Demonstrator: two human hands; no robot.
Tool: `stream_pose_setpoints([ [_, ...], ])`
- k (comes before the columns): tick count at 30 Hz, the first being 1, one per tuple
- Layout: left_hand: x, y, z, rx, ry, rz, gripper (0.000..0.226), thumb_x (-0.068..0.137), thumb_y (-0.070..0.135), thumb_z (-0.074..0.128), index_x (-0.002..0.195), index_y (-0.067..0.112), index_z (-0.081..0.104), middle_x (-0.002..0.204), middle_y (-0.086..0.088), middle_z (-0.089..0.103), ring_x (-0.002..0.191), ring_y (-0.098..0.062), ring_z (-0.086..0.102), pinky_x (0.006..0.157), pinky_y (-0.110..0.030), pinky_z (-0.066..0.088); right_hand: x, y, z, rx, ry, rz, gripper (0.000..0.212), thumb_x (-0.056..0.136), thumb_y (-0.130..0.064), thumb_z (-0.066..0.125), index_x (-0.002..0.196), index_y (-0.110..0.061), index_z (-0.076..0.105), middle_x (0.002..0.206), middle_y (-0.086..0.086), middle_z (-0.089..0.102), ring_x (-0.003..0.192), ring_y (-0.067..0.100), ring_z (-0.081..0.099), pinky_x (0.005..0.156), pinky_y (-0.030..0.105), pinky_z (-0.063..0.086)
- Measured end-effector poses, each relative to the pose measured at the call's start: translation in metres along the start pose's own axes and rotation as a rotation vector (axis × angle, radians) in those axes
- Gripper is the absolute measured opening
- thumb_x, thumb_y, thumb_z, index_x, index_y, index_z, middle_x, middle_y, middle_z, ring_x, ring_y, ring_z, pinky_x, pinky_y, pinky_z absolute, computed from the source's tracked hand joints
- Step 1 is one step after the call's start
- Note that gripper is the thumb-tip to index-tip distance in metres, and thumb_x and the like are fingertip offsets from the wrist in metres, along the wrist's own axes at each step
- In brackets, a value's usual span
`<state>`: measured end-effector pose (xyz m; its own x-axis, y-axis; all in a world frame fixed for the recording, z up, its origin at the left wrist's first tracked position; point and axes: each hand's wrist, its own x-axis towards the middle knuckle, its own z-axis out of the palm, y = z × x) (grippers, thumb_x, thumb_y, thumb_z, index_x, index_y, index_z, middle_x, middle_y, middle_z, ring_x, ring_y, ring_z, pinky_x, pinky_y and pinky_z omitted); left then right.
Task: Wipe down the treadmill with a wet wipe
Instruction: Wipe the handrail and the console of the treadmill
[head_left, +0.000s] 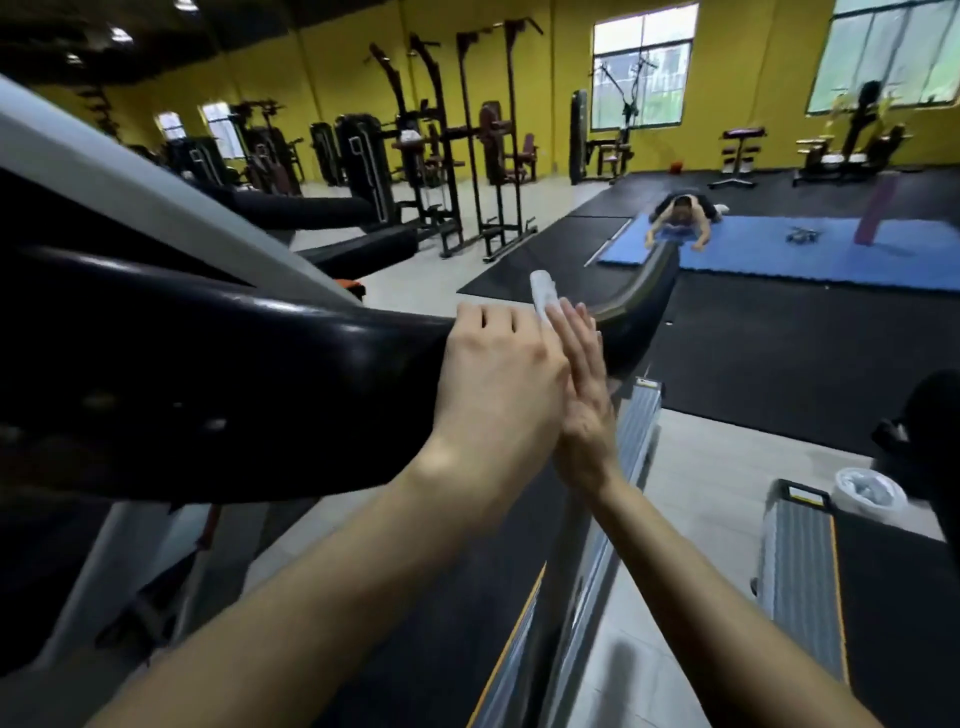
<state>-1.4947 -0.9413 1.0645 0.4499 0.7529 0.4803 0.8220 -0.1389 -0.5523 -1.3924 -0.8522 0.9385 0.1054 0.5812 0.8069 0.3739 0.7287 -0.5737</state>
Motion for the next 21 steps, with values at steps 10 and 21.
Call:
stream_pose_setpoints([
  [10, -0.131, -0.202, -0.037, -0.284, 0.305, -0.291, 0.055, 0.106, 0.062, 0.048, 0.134, 0.02, 0.069, 0.134, -0.001, 0.068, 0.132, -0.026, 0.057, 0.121, -0.046, 0.033, 0.035, -0.216, 0.05, -0.261, -0.322, -0.52, 0.051, 0.115, -0.03, 0.035, 0.16, -0.007, 0.044, 0.146, 0.012, 0.057, 0.132, 0.032, 0.054, 0.114, 0.043, 0.04],
  [21, -0.246, -0.225, -0.009, -0.464, 0.275, -0.576, 0.054, 0.109, 0.047, 0.049, 0.151, 0.012, 0.053, 0.151, -0.004, 0.058, 0.139, -0.022, 0.056, 0.114, -0.038, 0.048, -0.001, -0.288, 0.126, -0.408, -0.524, -0.873, 0.052, 0.101, -0.012, 0.036, 0.145, 0.007, 0.056, 0.154, 0.029, 0.051, 0.152, 0.045, 0.041, 0.13, 0.056, 0.023],
])
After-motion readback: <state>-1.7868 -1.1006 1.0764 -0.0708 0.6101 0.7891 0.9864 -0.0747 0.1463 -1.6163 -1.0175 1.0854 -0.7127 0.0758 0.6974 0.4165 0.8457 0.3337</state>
